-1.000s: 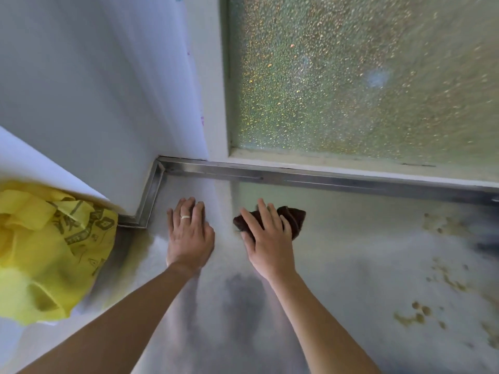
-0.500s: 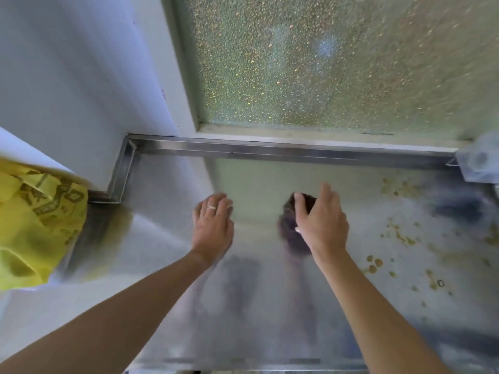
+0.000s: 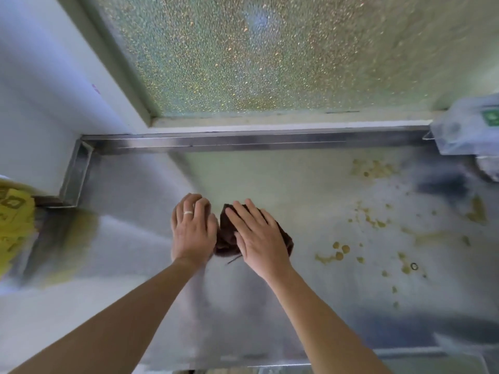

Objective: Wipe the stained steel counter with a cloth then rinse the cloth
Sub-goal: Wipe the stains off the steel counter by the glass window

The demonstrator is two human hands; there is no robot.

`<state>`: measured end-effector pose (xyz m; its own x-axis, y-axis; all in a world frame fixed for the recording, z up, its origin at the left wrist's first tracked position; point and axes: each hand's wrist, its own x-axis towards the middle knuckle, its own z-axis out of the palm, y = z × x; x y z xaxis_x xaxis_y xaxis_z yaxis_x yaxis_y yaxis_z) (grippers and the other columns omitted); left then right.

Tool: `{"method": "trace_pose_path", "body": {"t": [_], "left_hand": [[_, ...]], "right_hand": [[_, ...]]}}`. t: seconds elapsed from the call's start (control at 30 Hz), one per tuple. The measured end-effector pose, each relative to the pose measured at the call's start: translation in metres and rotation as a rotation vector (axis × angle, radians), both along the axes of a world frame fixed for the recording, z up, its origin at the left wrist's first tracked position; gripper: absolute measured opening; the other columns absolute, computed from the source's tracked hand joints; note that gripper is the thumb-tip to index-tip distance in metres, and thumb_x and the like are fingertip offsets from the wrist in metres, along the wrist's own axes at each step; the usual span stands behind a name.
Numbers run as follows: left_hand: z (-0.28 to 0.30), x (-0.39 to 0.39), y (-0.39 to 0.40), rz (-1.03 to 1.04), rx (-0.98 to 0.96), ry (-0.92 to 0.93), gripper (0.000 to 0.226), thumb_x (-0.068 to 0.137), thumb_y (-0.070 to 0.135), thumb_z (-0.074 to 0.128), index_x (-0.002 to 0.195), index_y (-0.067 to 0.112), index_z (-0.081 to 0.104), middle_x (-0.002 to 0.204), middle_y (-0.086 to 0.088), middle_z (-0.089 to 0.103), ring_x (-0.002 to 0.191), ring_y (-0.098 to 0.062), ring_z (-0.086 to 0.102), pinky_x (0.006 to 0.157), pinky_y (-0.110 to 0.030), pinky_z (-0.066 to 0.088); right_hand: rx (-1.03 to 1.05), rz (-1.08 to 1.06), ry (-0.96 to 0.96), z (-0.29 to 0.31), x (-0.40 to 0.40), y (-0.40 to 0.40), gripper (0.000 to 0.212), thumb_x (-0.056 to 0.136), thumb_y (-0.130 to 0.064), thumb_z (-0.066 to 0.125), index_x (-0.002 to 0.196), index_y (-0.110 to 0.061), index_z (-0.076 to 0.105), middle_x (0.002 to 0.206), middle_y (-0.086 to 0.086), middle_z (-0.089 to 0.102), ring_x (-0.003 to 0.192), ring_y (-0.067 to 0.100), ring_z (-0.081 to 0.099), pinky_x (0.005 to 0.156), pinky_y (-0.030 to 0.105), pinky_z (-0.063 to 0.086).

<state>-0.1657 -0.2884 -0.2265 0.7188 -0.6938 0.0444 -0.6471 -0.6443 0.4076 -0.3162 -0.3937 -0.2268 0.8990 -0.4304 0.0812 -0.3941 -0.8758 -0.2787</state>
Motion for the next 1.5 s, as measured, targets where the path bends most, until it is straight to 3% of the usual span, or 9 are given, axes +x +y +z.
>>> {"method": "trace_pose_path", "body": {"t": [0.27, 0.4, 0.53, 0.67, 0.87, 1.0, 1.1, 1.27, 1.5], "left_hand": [[-0.005, 0.001, 0.000, 0.001, 0.002, -0.050, 0.026, 0.090, 0.036, 0.046, 0.109, 0.019, 0.050, 0.130, -0.002, 0.044, 0.125, -0.029, 0.042, 0.112, -0.044, 0.031], [-0.003, 0.000, -0.001, 0.014, 0.017, -0.044, 0.025, 0.090, 0.035, 0.047, 0.109, 0.019, 0.049, 0.130, -0.004, 0.046, 0.125, -0.031, 0.041, 0.114, -0.046, 0.031], [-0.001, -0.001, -0.001, 0.017, 0.012, -0.035, 0.023, 0.091, 0.031, 0.049, 0.110, 0.018, 0.049, 0.128, -0.006, 0.046, 0.122, -0.031, 0.041, 0.113, -0.047, 0.032], [0.000, -0.005, 0.002, -0.021, -0.003, -0.081, 0.019, 0.092, 0.023, 0.046, 0.109, 0.017, 0.051, 0.124, -0.006, 0.047, 0.118, -0.032, 0.044, 0.108, -0.047, 0.034], [-0.002, -0.011, 0.000, -0.317, 0.038, -0.233, 0.019, 0.097, 0.023, 0.049, 0.111, 0.017, 0.060, 0.125, -0.004, 0.055, 0.122, -0.032, 0.050, 0.104, -0.043, 0.035], [0.000, -0.029, -0.008, -0.215, 0.060, -0.153, 0.012, 0.095, 0.012, 0.061, 0.107, 0.013, 0.061, 0.125, -0.007, 0.058, 0.127, -0.035, 0.050, 0.105, -0.048, 0.039], [0.003, -0.076, -0.022, -0.040, 0.024, -0.055, 0.022, 0.088, 0.005, 0.059, 0.109, 0.011, 0.057, 0.130, -0.010, 0.053, 0.127, -0.034, 0.047, 0.109, -0.049, 0.036], [0.007, -0.167, -0.069, 0.102, 0.034, 0.081, 0.047, 0.086, 0.019, 0.047, 0.131, 0.005, 0.048, 0.146, -0.015, 0.042, 0.139, -0.036, 0.037, 0.118, -0.054, 0.025], [-0.012, -0.189, -0.083, 0.142, 0.136, -0.056, 0.057, 0.092, 0.027, 0.044, 0.144, 0.004, 0.039, 0.154, -0.017, 0.037, 0.149, -0.035, 0.025, 0.122, -0.057, 0.018]], "right_hand": [[0.031, -0.381, -0.041, 0.004, -0.060, -0.146, 0.046, 0.103, -0.008, 0.047, 0.149, -0.010, 0.049, 0.160, 0.006, 0.043, 0.151, 0.032, 0.035, 0.112, 0.050, 0.038], [0.079, -0.637, -0.069, 0.023, -0.075, -0.177, 0.044, 0.101, -0.002, 0.046, 0.144, -0.009, 0.053, 0.148, 0.010, 0.054, 0.135, 0.037, 0.047, 0.106, 0.051, 0.040], [-0.021, -0.680, -0.235, 0.060, -0.063, -0.117, 0.044, 0.102, -0.022, 0.051, 0.146, -0.020, 0.051, 0.128, 0.006, 0.062, 0.115, 0.031, 0.055, 0.096, 0.044, 0.043], [-0.106, -0.416, -0.100, 0.052, -0.077, 0.011, 0.048, 0.094, -0.038, 0.062, 0.140, -0.026, 0.058, 0.111, 0.002, 0.062, 0.096, 0.027, 0.061, 0.088, 0.046, 0.042], [-0.028, -0.057, -0.063, 0.014, -0.114, 0.039, 0.046, 0.099, -0.041, 0.054, 0.134, -0.013, 0.059, 0.142, 0.011, 0.055, 0.139, 0.030, 0.048, 0.119, 0.052, 0.031], [0.034, 0.064, -0.107, 0.000, -0.125, 0.011, 0.040, 0.103, -0.024, 0.049, 0.142, -0.016, 0.053, 0.156, 0.007, 0.044, 0.154, 0.025, 0.030, 0.124, 0.049, 0.026], [-0.028, -0.084, -0.115, -0.005, -0.131, -0.011, 0.043, 0.099, -0.018, 0.051, 0.142, -0.016, 0.054, 0.160, 0.003, 0.043, 0.157, 0.020, 0.022, 0.123, 0.060, 0.021], [-0.110, -0.325, -0.061, -0.006, -0.153, -0.070, 0.044, 0.100, -0.018, 0.055, 0.144, -0.011, 0.051, 0.160, 0.008, 0.042, 0.158, 0.024, 0.019, 0.121, 0.065, 0.020], [-0.142, -0.440, -0.067, -0.012, -0.172, -0.146, 0.035, 0.100, -0.016, 0.056, 0.135, -0.011, 0.053, 0.163, 0.009, 0.036, 0.158, 0.027, 0.017, 0.124, 0.065, 0.012]]}}
